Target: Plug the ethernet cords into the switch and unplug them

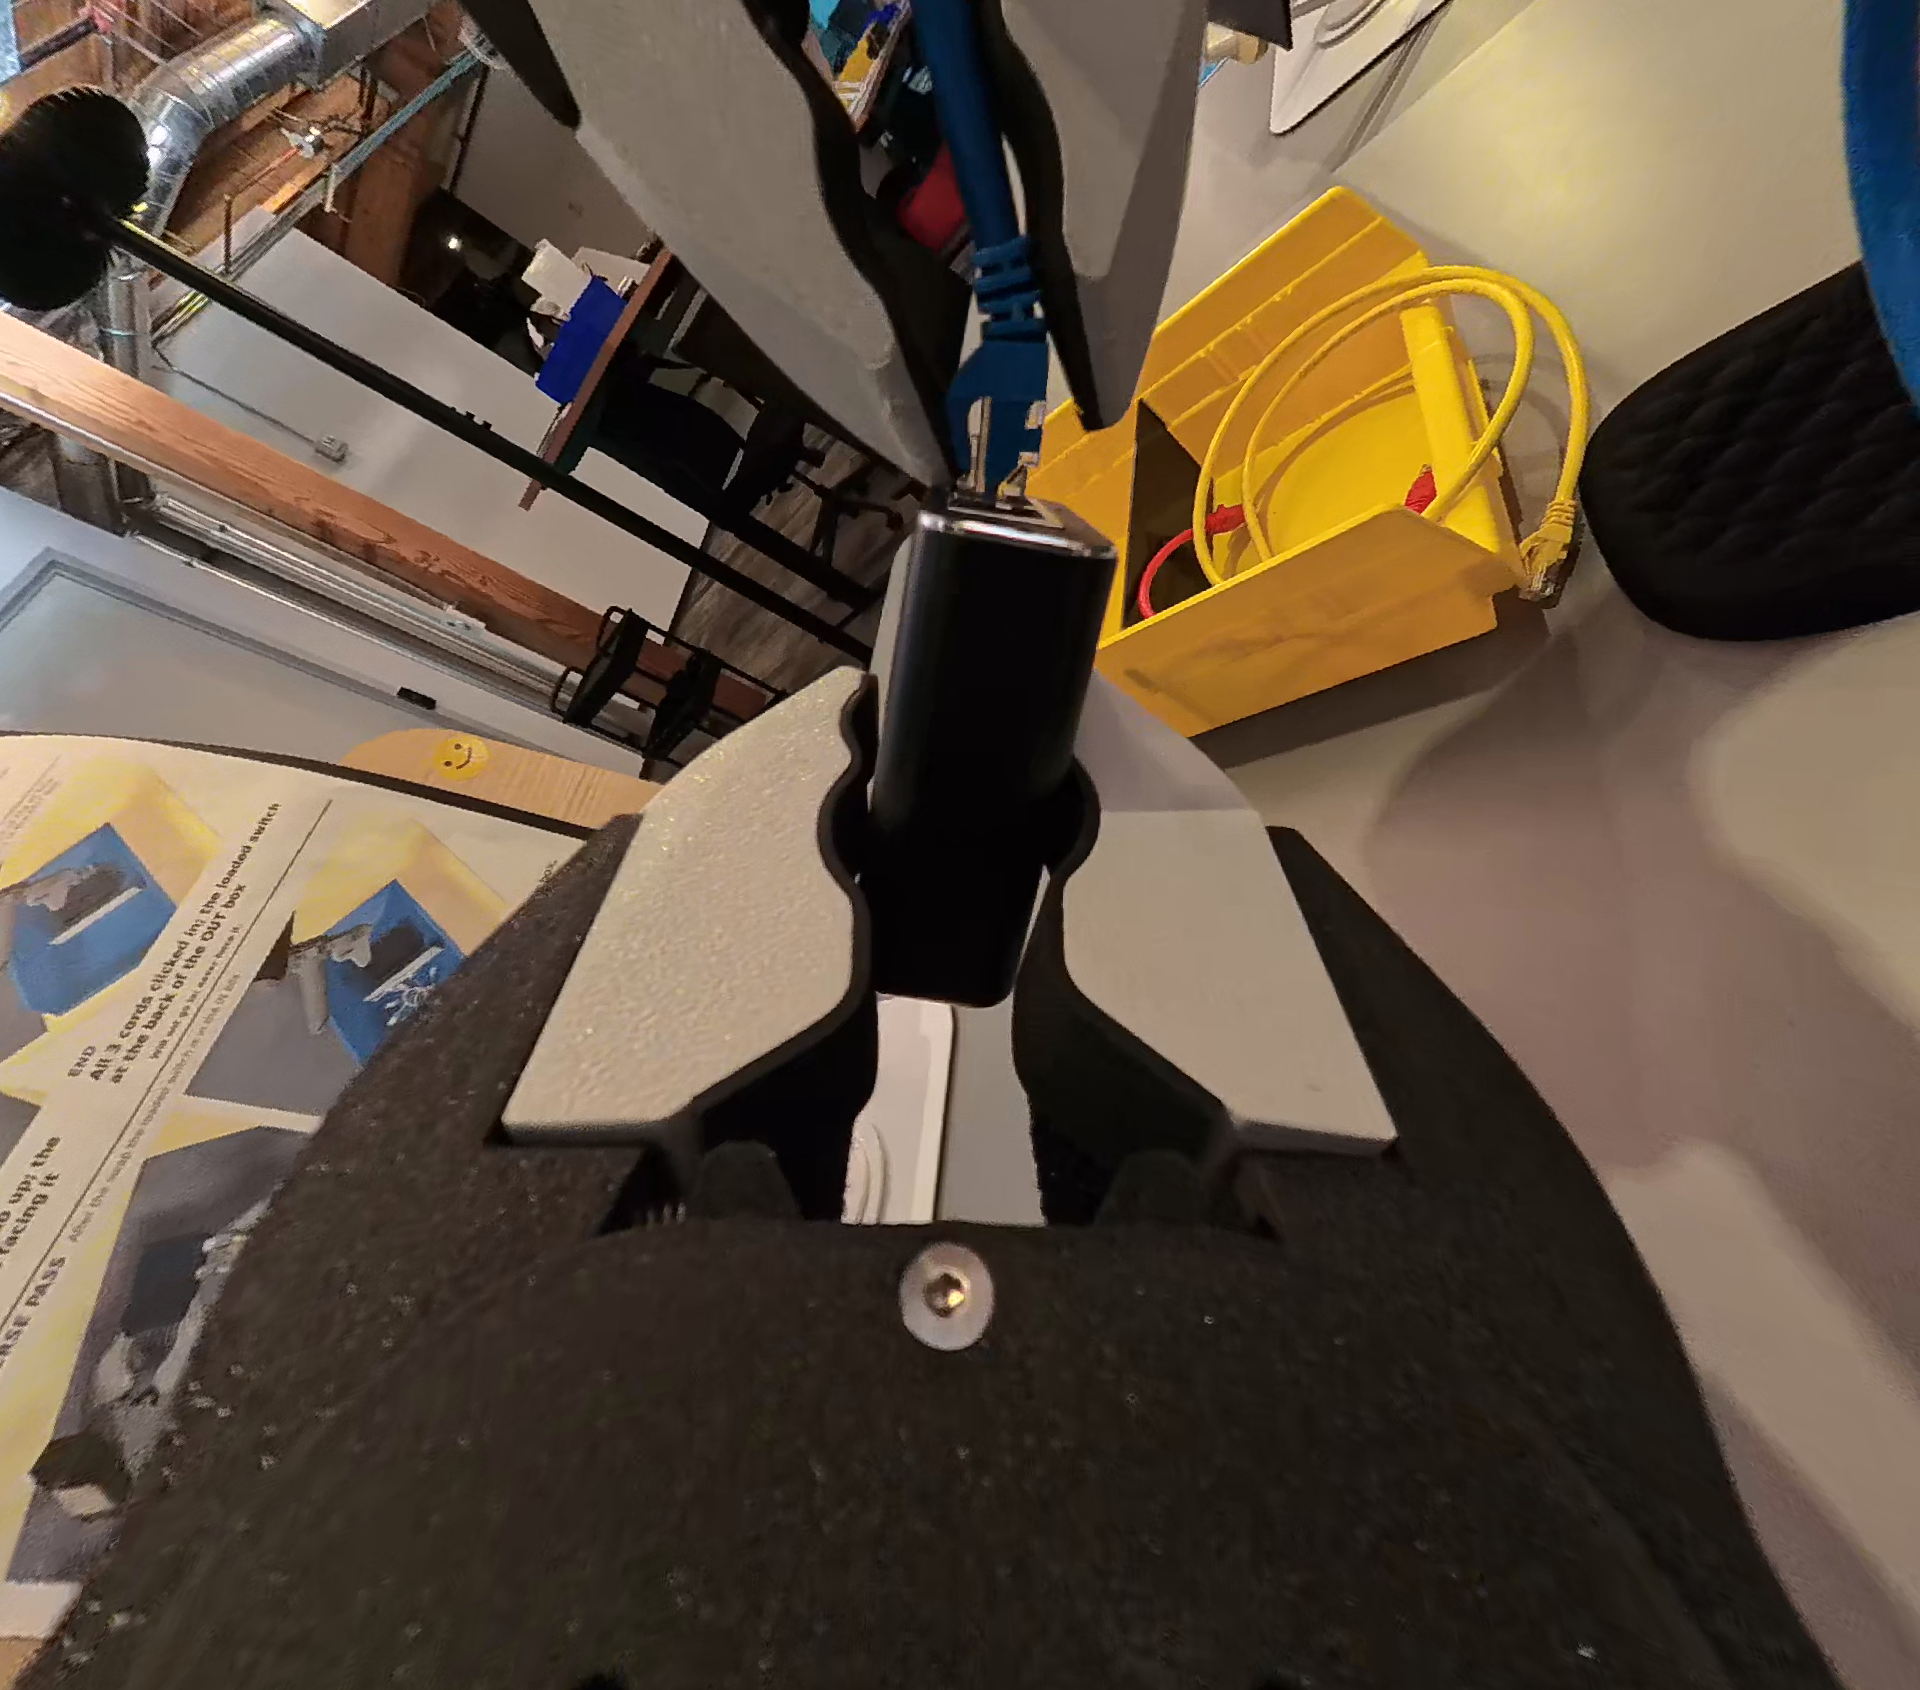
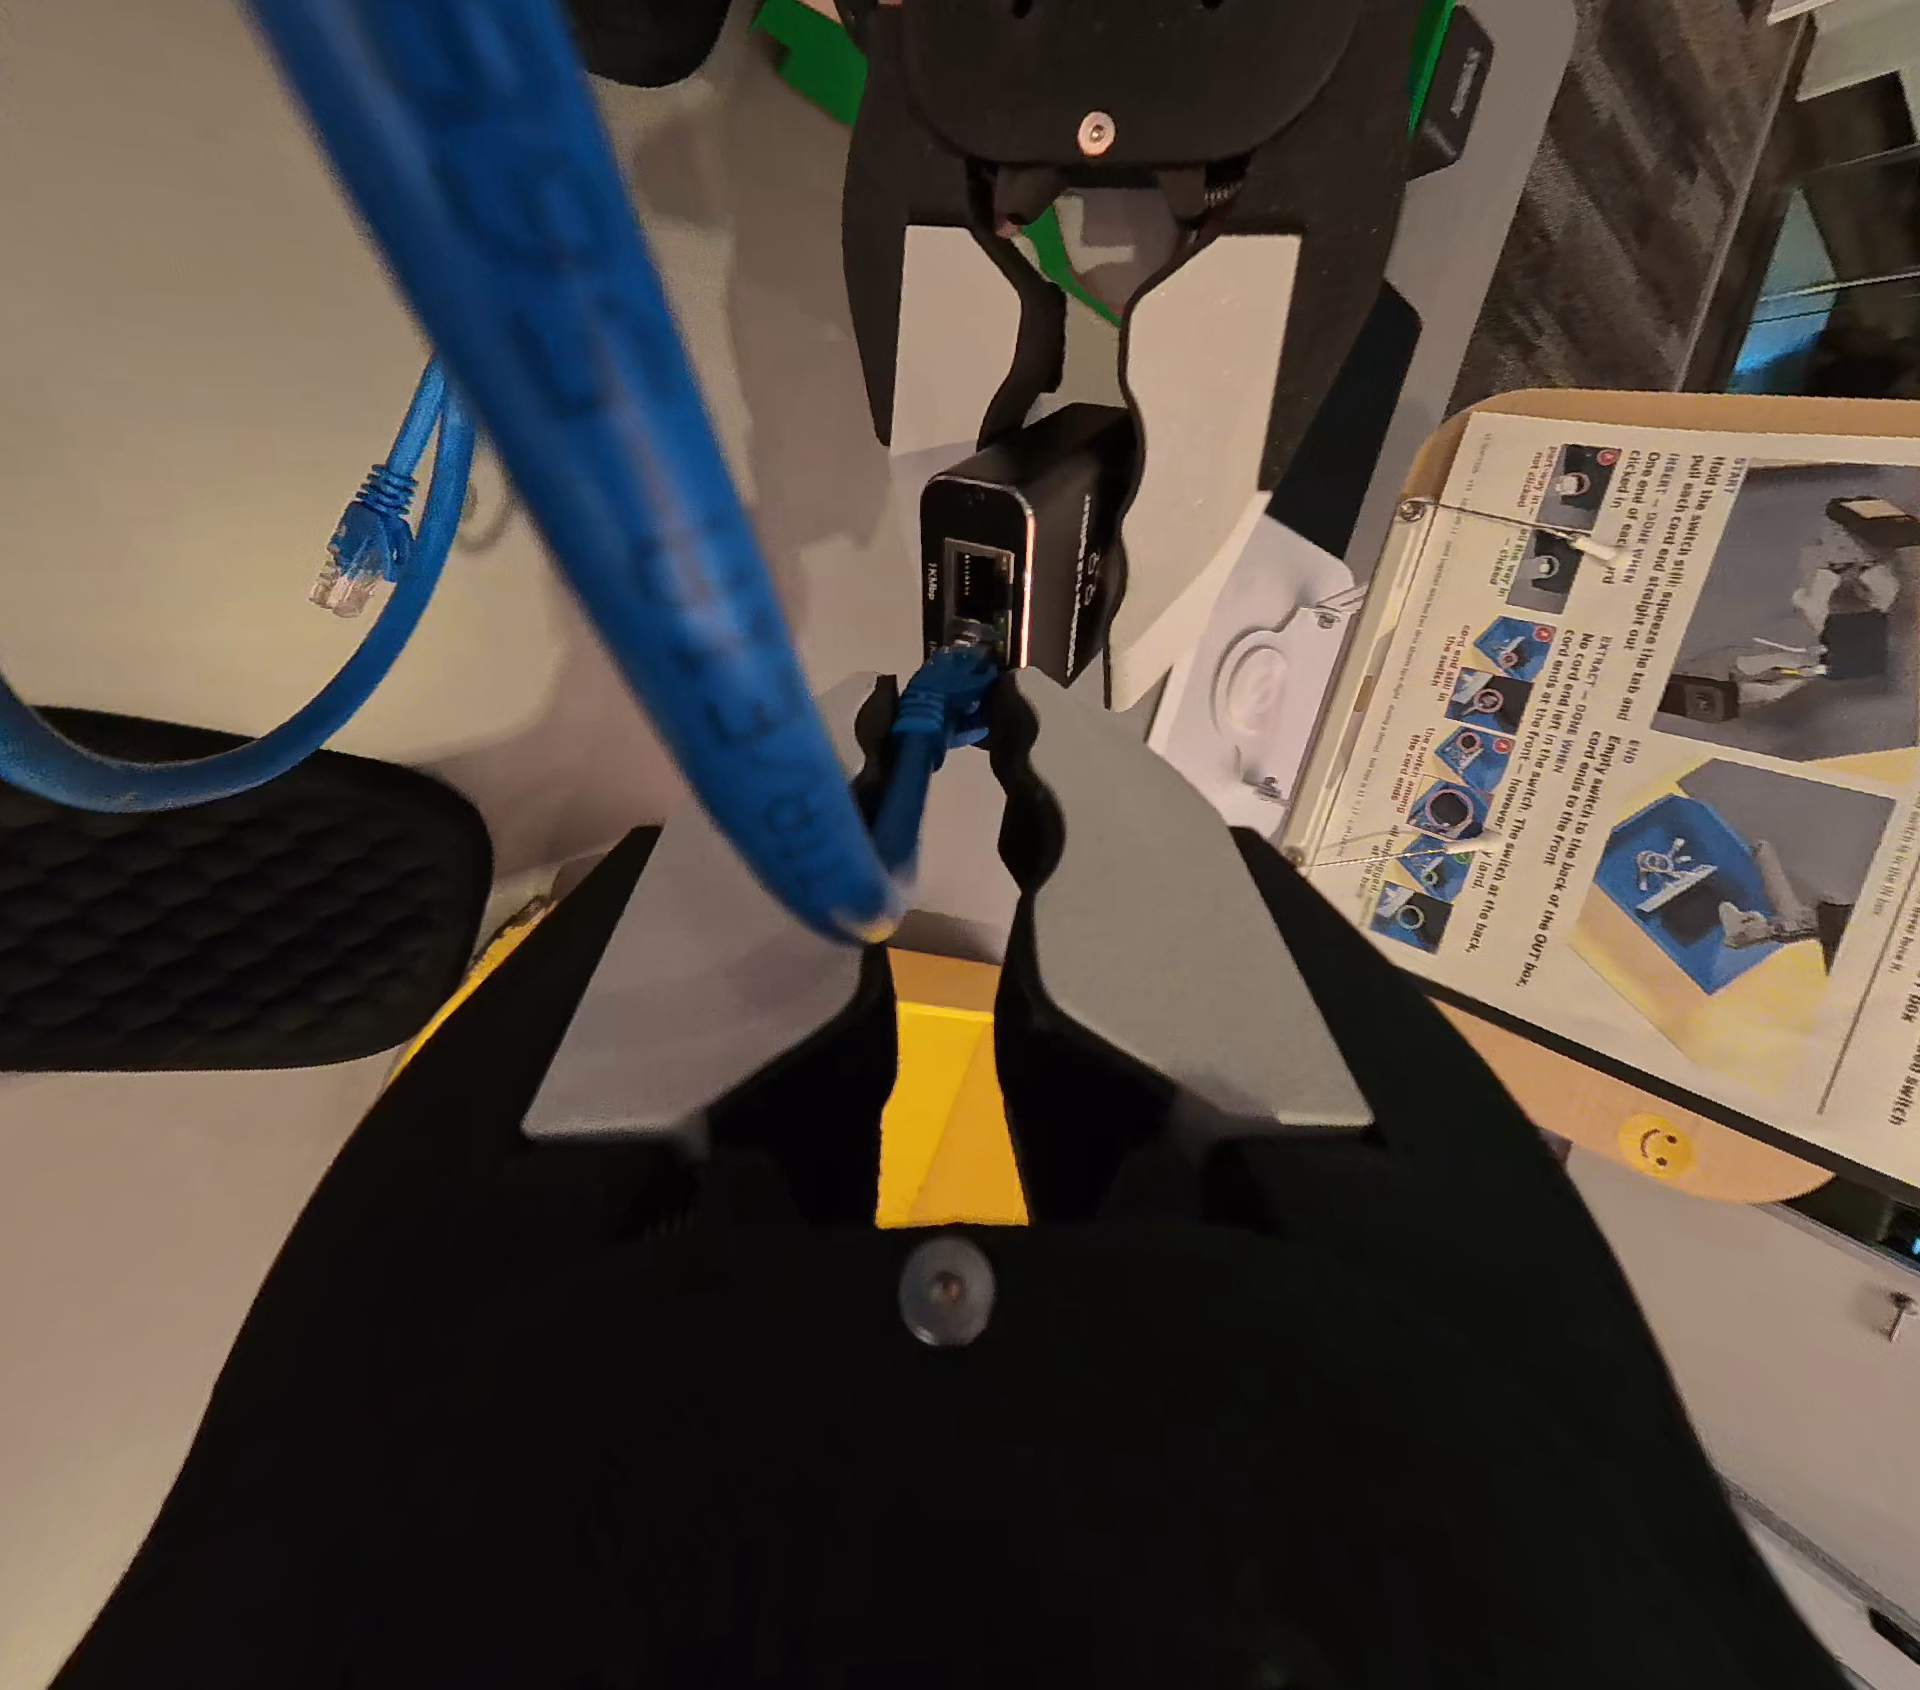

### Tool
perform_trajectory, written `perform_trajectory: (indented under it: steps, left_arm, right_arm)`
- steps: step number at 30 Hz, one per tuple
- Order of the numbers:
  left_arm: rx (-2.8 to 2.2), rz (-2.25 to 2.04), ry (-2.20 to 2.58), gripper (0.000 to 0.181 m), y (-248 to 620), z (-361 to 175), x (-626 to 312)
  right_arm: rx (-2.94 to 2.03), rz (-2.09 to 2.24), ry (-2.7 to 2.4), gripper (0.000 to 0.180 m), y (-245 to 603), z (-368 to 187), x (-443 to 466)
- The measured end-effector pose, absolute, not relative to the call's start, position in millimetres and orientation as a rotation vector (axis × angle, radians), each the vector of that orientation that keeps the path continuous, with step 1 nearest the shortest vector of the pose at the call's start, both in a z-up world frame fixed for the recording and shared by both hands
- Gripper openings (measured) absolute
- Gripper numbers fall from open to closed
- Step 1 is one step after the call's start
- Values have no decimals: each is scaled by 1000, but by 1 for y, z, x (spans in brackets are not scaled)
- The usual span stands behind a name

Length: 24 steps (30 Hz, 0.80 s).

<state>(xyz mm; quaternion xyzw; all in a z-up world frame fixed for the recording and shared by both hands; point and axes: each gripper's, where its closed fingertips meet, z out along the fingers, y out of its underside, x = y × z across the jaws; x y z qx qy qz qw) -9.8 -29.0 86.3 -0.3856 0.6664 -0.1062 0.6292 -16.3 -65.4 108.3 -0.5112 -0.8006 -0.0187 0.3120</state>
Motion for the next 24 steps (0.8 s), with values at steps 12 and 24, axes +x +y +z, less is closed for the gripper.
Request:
perform_trajectory:
  steps: [12,24]
  left_arm:
    - [-872,-227,1555,28,-32,78,0]
    - [-799,-366,1282,30,-37,117,-6]
  right_arm:
    - [-1421,-59,-2105,19,-71,102,-7]
    - [-1313,110,-1829,16,-74,147,-35]
